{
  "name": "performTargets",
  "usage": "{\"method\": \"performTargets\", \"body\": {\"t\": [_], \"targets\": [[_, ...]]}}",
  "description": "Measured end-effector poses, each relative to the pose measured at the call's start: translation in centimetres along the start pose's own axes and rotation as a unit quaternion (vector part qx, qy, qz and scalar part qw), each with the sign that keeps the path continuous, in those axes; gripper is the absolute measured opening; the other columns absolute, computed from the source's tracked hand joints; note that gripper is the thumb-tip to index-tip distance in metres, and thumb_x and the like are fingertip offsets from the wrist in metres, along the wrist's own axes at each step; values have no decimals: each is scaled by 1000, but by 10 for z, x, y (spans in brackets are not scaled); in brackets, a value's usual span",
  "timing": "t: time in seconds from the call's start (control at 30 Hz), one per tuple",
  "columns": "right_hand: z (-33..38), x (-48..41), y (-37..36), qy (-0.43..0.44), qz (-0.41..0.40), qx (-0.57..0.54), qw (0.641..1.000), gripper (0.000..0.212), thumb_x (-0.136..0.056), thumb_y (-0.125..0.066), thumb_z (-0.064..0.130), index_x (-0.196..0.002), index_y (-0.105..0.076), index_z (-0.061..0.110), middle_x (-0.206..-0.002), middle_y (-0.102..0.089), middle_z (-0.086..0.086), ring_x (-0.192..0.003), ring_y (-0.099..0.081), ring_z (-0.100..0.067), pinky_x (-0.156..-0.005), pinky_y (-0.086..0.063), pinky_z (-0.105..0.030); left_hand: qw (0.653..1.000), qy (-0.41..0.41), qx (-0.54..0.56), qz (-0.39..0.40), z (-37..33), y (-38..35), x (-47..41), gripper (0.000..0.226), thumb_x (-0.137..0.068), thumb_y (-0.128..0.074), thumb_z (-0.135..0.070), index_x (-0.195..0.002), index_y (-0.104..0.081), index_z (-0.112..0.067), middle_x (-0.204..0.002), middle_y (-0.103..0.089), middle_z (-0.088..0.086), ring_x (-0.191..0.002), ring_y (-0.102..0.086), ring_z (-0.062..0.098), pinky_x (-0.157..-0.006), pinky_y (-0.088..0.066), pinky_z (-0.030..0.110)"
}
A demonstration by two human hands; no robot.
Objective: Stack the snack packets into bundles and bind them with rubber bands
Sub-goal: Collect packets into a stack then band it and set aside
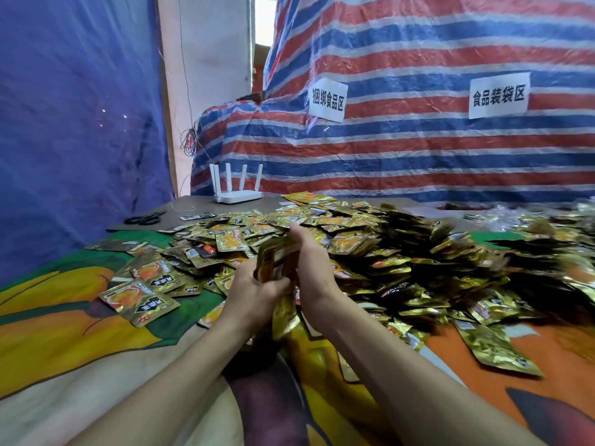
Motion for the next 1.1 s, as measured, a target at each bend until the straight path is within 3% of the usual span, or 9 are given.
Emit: {"method": "performTargets", "body": {"t": [0.13, 0.3, 0.47, 0.53, 0.63, 0.77, 0.83, 0.97, 1.1], "targets": [[17, 16, 8, 100, -25, 79, 991, 45, -99, -49, 50, -107, -66, 10, -99, -72, -5, -92, -70, -16, -85, -56, -36, 998, -22, 51, -40, -9, 3, 1, 29, -63, -61, -8, -86, -73, -22, -75, -74, -7, -71, -69, 8, -65, -56, 24], [50, 42, 57, 198, -73, 196, 958, 15, -99, -59, 33, -103, -60, 19, -100, -66, 1, -92, -64, -12, -72, -52, -25, 997, -24, 77, -4, -16, -13, 12, 27, -66, -59, -6, -92, -61, 0, -70, -66, 7, -64, -62, 24, -61, -54, 42], [99, 64, 140, 237, -147, 368, 887, 2, -94, -62, 21, -95, -62, 20, -88, -65, 4, -81, -62, -9, -65, -50, -24, 997, -48, 22, 56, -18, -27, 19, 26, -66, -60, -8, -90, -62, 1, -73, -66, 7, -70, -61, 24, -68, -50, 33], [114, 70, 182, 201, -174, 484, 834, 1, -91, -61, 19, -92, -62, 19, -85, -65, 5, -81, -63, -14, -68, -51, -30, 995, -66, 19, 69, -24, -32, 25, 22, -67, -61, -10, -88, -62, -4, -71, -67, 5, -67, -63, 22, -62, -50, 25], [126, 80, 253, 52, -203, 675, 708, 13, -85, -59, 12, -94, -67, 15, -93, -70, -6, -85, -63, -27, -74, -55, -36, 990, -96, -9, 100, -33, -39, 34, 23, -70, -63, -13, -90, -58, -4, -77, -63, 19, -70, -60, 32, -61, -49, 37], [118, 99, 318, -110, -181, 792, 572, 13, -83, -58, 9, -89, -68, 7, -83, -69, -11, -78, -66, -29, -62, -52, -33, 989, -103, -24, 105, -37, -41, 38, 25, -67, -64, -12, -87, -56, 0, -70, -61, 15, -59, -55, 20, -53, -43, 24], [107, 102, 331, -137, -167, 796, 565, 11, -83, -55, 6, -72, -54, 10, -68, -56, -7, -63, -57, -24, -50, -41, -29, 989, -101, -17, 106, -37, -41, 38, 23, -67, -64, -11, -86, -56, -2, -66, -61, 6, -56, -54, 11, -52, -43, 19], [104, 102, 339, -104, -187, 793, 570, 16, -82, -55, 1, -71, -50, 12, -72, -57, -8, -64, -54, -23, -52, -40, -28, 991, -100, -2, 93, -35, -37, 37, 21, -66, -62, -10, -86, -57, -3, -74, -62, 19, -68, -58, 34, -58, -46, 35], [107, 100, 337, -123, -189, 801, 555, 20, -81, -58, 5, -67, -45, 13, -65, -50, -4, -55, -47, -18, -42, -31, -25, 993, -86, 22, 80, -31, -34, 34, 21, -67, -64, -9, -87, -59, -6, -73, -64, 14, -72, -61, 33, -63, -51, 37]]}}
Point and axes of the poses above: each hand's wrist, its own x-axis away from the middle knuckle, its own y-axis out of the back of the hand, z = x × y, the point moved 5 cm from there along -x, towards the middle knuckle
